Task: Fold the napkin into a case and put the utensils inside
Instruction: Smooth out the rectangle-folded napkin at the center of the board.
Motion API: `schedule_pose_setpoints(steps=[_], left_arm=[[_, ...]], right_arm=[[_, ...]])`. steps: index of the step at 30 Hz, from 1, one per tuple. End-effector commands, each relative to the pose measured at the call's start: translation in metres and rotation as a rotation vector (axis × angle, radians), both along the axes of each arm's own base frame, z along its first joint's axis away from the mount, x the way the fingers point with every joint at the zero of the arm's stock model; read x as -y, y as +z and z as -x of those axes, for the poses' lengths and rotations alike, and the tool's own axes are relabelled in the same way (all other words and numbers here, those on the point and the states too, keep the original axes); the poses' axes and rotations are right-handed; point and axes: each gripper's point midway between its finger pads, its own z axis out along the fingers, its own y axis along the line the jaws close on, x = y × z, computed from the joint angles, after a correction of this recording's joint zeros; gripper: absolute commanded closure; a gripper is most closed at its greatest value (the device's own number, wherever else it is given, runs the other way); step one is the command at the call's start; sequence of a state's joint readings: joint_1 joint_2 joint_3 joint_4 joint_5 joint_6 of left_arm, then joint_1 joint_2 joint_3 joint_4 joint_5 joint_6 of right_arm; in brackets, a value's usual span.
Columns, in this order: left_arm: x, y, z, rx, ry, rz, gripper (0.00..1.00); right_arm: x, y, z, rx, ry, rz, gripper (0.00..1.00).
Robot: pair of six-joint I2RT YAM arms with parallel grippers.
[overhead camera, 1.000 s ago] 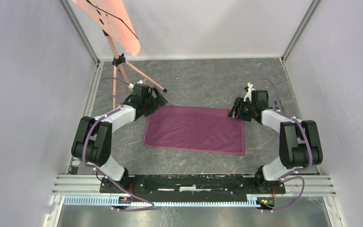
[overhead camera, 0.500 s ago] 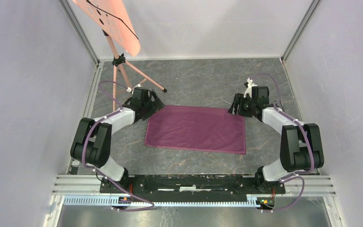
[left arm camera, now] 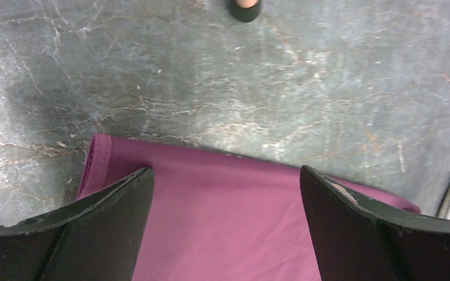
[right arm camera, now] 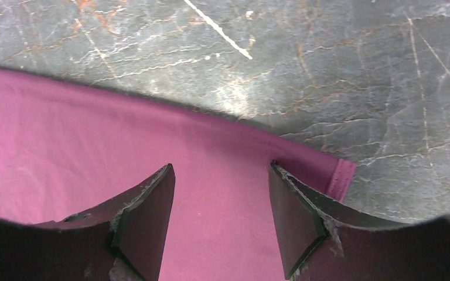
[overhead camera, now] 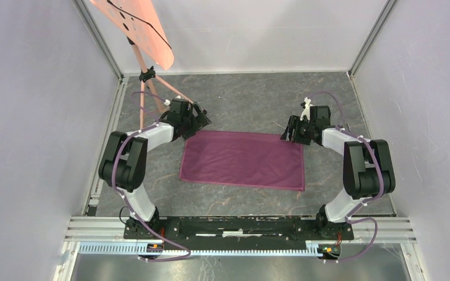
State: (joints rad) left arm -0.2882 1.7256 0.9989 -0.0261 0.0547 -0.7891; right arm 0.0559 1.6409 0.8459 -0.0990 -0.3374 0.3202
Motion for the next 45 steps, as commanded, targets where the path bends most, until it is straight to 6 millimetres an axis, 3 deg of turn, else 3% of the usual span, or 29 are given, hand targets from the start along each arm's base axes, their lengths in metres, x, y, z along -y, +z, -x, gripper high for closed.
schedule_pose_setpoints(steps=[1, 6, 10, 13, 17, 20, 24, 30, 35, 38, 45], left_arm=[[0.000, -0.014, -0.012, -0.016, 0.035, 0.000, 0.00], [-0.020, -0.029, -0.011, -0.036, 0.076, -0.087, 0.00], [-0.027, -0.024, 0.001, -0.044, 0.078, -0.113, 0.00], [-0.020, -0.002, 0.013, -0.021, 0.051, -0.055, 0.00], [0.002, 0.046, 0.038, 0.038, -0.050, 0.078, 0.00], [0.013, 0.082, 0.064, 0.076, -0.169, 0.135, 0.00], [0.022, 0.132, 0.102, 0.159, -0.355, 0.150, 0.00], [0.002, 0.165, 0.150, 0.282, -0.499, 0.004, 0.00], [-0.022, 0.171, 0.169, 0.357, -0.512, -0.139, 0.00], [-0.032, 0.172, 0.174, 0.389, -0.480, -0.185, 0.00], [-0.030, 0.166, 0.180, 0.417, -0.492, -0.175, 0.00]], right_arm=[[0.016, -0.004, -0.015, 0.036, -0.037, 0.060, 0.34], [0.037, -0.018, -0.012, 0.009, -0.063, 0.163, 0.34], [0.042, -0.009, -0.010, 0.014, -0.057, 0.228, 0.33], [0.031, 0.023, -0.009, 0.064, -0.011, 0.279, 0.29], [0.023, 0.065, 0.008, 0.124, 0.038, 0.357, 0.19], [0.019, 0.074, 0.032, 0.114, 0.073, 0.329, 0.13], [0.013, 0.064, 0.066, 0.002, 0.138, 0.280, 0.14], [0.028, 0.038, 0.094, -0.195, 0.128, 0.234, 0.23], [0.043, 0.015, 0.112, -0.325, 0.142, 0.279, 0.31], [0.039, 0.003, 0.124, -0.409, 0.193, 0.258, 0.40], [0.055, -0.004, 0.120, -0.461, 0.161, 0.347, 0.42]])
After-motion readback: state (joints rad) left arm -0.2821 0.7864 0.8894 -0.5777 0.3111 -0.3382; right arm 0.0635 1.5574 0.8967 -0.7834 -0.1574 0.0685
